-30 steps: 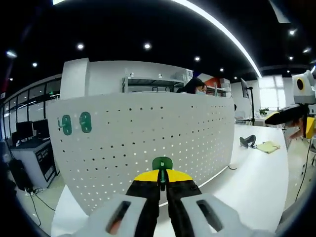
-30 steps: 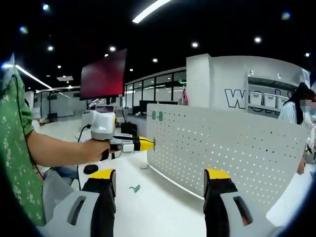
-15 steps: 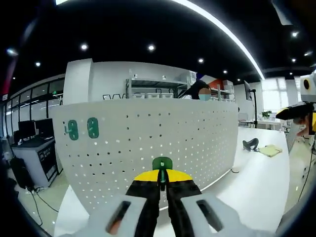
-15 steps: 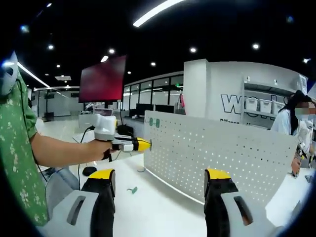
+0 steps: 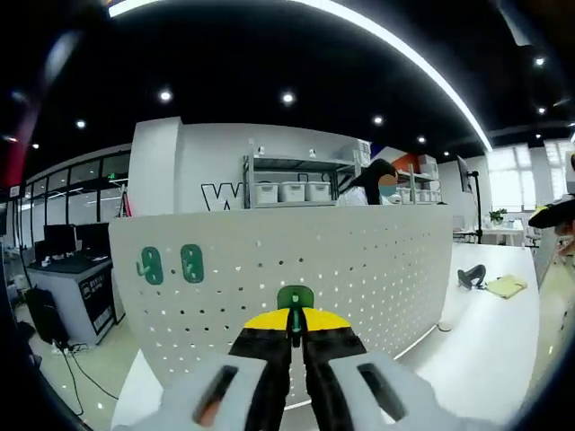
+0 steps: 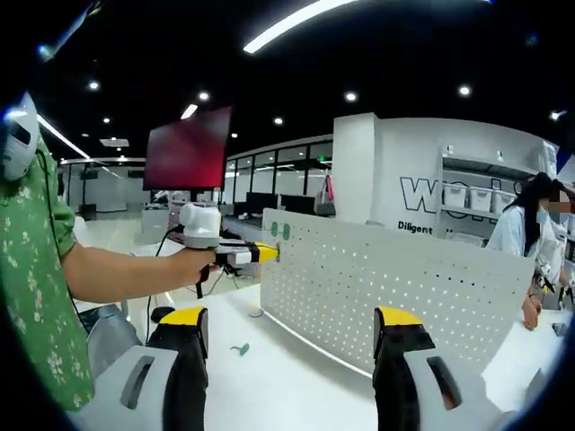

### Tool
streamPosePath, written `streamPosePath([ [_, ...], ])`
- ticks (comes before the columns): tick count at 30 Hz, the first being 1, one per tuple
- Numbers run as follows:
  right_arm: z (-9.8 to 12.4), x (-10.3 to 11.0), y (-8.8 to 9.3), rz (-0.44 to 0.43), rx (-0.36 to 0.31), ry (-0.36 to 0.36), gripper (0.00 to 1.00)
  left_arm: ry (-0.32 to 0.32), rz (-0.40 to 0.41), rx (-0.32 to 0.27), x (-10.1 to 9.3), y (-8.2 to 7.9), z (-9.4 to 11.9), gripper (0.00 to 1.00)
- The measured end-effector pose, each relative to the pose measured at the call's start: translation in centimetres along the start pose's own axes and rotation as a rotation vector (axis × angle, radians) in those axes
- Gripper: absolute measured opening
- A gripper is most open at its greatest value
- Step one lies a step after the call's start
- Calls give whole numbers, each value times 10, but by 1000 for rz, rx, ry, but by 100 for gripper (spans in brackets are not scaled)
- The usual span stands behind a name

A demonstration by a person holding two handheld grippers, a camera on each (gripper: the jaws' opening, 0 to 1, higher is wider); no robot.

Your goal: Insert the hook assembly into the mounting plate slot until the hook locks in place.

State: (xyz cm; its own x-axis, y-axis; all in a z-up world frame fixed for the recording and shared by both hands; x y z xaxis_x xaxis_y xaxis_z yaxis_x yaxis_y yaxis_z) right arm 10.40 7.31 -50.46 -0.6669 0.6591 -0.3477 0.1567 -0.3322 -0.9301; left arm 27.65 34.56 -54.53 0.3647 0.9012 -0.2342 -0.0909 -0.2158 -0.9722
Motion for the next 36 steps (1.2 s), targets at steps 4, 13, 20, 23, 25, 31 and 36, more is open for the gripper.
streamPosePath([
  [4, 2, -3, -2, 3, 5, 3, 77, -14, 2, -26, 2, -8, -3, 3],
  [13, 8, 1, -8, 6, 7, -1, 77, -45, 25, -77, 7, -19, -10, 3],
  [20, 10, -3, -9, 2, 8, 7, 77, -74, 32, -110, 14, -26, -18, 3],
  [23, 11, -5, -11, 7, 6, 10, 78, -87, 33, -134, 16, -32, -22, 3],
  [25, 11, -7, -13, 5, -1, 8, 78, -94, 33, -141, 18, -34, -26, 3],
  [31, 11, -9, -19, 12, -15, 7, 80, -109, 33, -157, 19, -36, -37, 3],
  [36, 12, -11, -19, 24, -11, 5, 80, -123, 23, -171, 22, -38, -45, 3],
])
Point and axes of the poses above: the point that each gripper's makers call its tool centre point, and the gripper's own axes: z roughly backward along the fingers, x roughly to its left, y roughly out of its underside, the point moved 6 cm from there along z, roughly backward along the fingers, and after that the axes turned 15 degrees about z, right-handed, at the moved point
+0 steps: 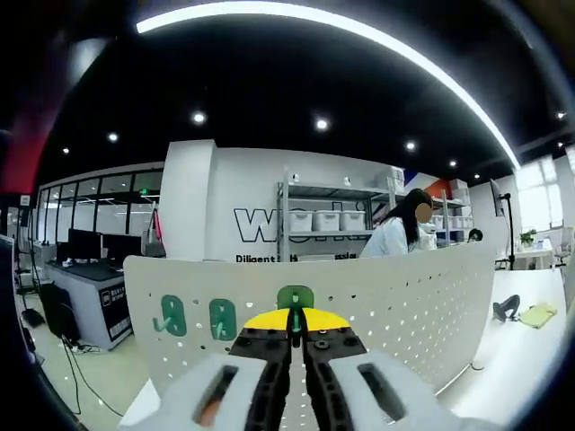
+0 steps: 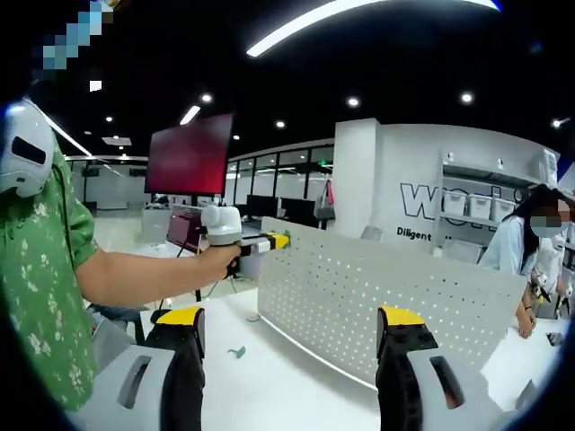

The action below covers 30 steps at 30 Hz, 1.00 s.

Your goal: Insert the hook assembly into the mounting plate slot until the hook locks in place.

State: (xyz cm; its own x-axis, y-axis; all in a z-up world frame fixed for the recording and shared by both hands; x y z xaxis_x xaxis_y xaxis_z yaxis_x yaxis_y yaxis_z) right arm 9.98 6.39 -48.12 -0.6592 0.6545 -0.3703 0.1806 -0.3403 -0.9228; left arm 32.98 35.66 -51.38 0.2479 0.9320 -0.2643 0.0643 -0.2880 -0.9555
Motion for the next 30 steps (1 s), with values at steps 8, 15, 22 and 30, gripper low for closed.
streamPosePath([
  [8, 0, -4, -2, 8, 3, 6, 82, -34, -10, -9, 6, 3, -9, 3],
  [15, -3, -5, -2, 8, 10, 1, 82, -60, -21, -19, 5, 2, -17, 3],
  [22, -2, -8, 1, 5, 16, 9, 82, -81, -18, -11, 5, 5, -21, 3],
  [30, -3, -8, 2, 2, 16, 7, 82, -95, -19, -7, 7, 7, -27, 3],
])
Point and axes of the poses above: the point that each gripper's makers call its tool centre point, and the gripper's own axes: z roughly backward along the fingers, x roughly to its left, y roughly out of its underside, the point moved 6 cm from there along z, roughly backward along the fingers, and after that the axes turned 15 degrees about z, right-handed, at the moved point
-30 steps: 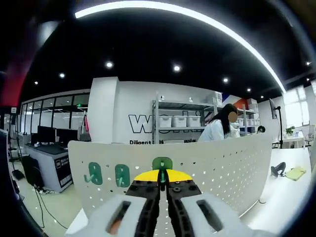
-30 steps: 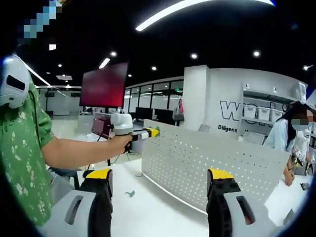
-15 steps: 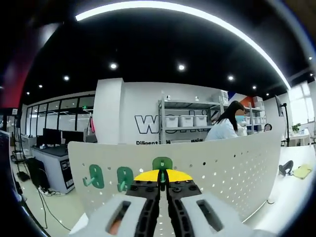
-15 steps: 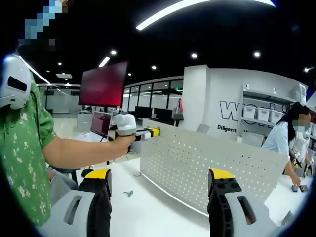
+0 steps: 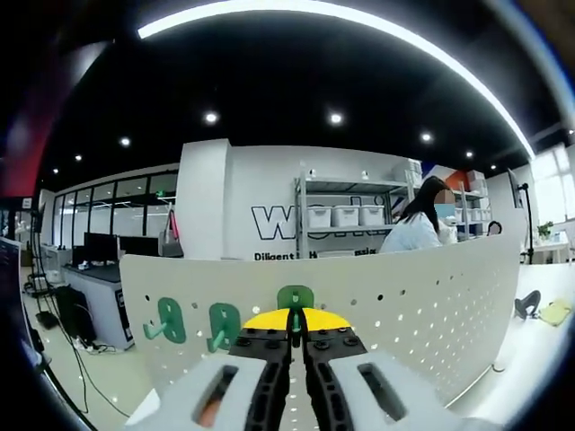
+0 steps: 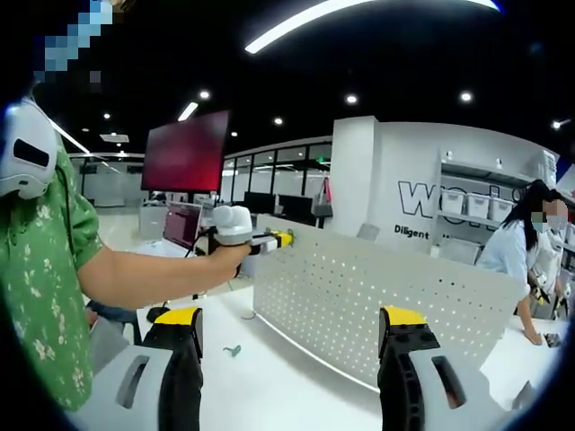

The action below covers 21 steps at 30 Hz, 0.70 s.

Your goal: Insert the hook assembly into the mounting plate slot until the hook locks in place.

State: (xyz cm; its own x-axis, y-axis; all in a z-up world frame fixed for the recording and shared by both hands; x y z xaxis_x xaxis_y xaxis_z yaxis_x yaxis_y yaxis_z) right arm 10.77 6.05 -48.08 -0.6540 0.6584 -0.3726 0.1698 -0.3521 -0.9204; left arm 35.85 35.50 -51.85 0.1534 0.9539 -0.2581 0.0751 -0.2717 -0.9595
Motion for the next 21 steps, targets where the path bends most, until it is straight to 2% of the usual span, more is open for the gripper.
streamPosePath([
  [21, -2, -1, 2, -1, 3, -5, 82, -12, -1, 17, 2, 5, -4, 3],
])
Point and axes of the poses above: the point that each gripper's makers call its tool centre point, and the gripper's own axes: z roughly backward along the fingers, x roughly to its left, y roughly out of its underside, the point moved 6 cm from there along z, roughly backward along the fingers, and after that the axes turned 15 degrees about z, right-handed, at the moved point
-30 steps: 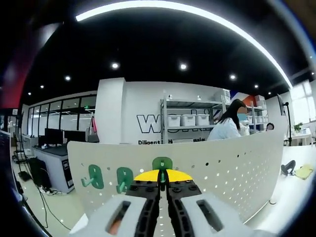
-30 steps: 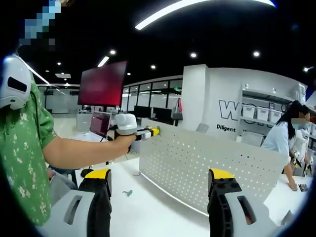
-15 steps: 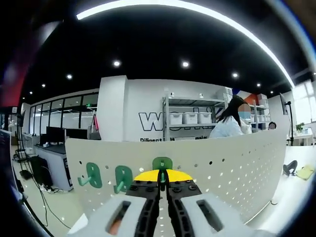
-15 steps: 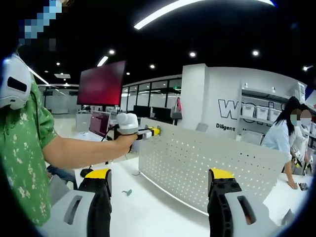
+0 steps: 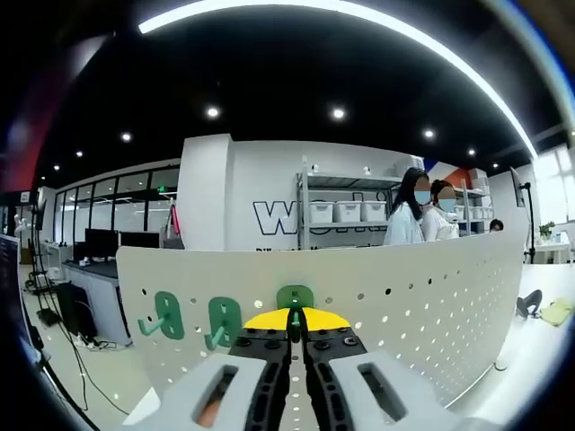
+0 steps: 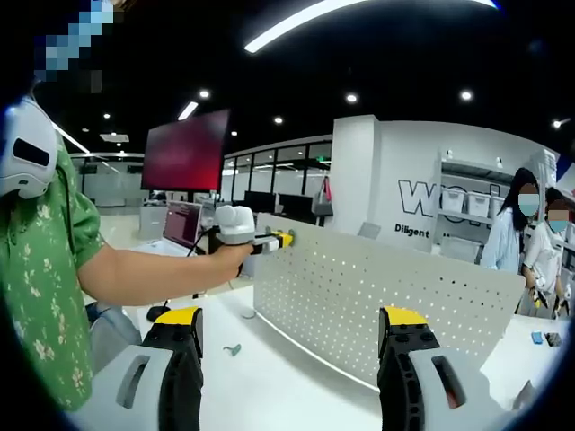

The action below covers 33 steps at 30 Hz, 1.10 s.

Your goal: Insert the hook assembly into the mounting plate slot until the hook locks in place.

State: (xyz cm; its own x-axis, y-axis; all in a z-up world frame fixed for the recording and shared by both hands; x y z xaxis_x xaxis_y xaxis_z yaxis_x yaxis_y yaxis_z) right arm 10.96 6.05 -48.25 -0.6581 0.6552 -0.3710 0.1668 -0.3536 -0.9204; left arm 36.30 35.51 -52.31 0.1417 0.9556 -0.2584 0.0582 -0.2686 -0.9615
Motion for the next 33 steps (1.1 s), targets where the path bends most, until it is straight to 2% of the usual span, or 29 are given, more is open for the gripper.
streamPosePath([
  [33, -2, 0, 0, 4, 5, -3, 81, 1, -40, 5, 2, 5, -4, 3],
])
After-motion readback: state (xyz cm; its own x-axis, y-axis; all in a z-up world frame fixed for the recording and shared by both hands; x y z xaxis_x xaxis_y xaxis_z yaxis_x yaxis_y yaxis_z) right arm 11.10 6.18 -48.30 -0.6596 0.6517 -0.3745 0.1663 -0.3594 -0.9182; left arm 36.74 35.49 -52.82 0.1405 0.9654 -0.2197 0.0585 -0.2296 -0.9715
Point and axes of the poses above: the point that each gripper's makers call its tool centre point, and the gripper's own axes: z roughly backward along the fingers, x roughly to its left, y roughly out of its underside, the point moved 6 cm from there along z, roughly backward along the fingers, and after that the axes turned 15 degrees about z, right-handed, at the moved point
